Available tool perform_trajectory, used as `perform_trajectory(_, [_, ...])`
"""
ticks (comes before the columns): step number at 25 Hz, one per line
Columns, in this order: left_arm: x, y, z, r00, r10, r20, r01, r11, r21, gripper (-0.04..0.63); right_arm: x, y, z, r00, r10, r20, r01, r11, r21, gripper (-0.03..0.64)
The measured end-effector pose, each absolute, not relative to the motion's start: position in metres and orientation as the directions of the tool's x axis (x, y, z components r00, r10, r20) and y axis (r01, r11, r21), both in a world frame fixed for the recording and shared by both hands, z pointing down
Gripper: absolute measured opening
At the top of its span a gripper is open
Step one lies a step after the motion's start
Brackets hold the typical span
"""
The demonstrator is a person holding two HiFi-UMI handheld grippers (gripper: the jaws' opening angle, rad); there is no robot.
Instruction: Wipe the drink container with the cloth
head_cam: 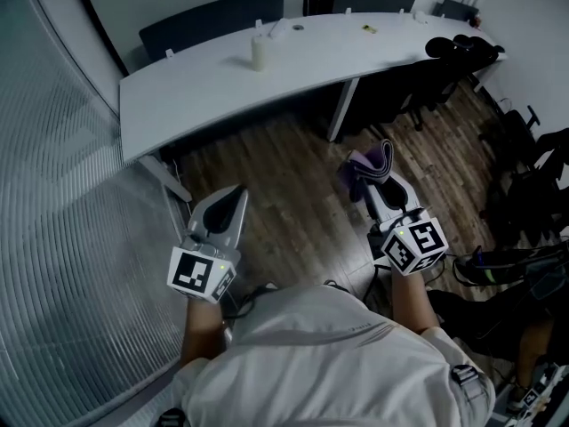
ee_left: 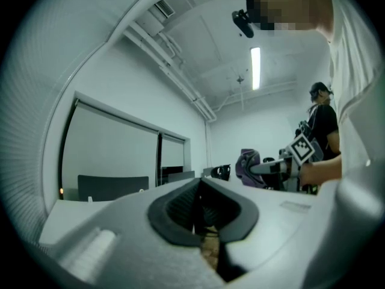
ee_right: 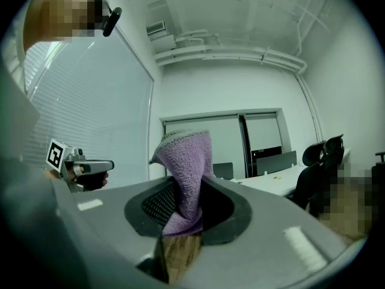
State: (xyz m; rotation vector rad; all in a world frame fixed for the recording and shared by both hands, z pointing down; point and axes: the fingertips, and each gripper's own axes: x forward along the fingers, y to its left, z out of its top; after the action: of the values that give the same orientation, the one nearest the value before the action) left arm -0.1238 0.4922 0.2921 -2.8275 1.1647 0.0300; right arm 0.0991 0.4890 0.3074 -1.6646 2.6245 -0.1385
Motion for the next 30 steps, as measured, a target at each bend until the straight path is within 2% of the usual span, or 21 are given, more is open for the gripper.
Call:
perform_trajectory(7, [-0.166, 0.468, 0.301, 0.706, -0.706, -0.056, -0.708, -0.704, -0.054, 0.005, 0.047, 0.469, 0.322, -0.443, -0.895, 0.054, -0.895, 0.438, -0.088, 0.101])
perform_trajectory(16, [-0.168, 0.407, 0.316, 0.676, -0.737, -0.023, -0.737, -0.675, -0.048, 0.005, 0.057, 0.393, 0.343, -0.46, -0.886, 0.062, -0.882, 0.449, -0.141, 0.101])
perform_trajectory(30, [-0.088, 0.266, 0.308, 0.623, -0.782, 0.019, -0.779, -0.623, -0.072, 0.005, 0.124, 0.231, 0.343, -0.555, -0.831, 0.039, -0.822, 0.54, -0.181, 0.101])
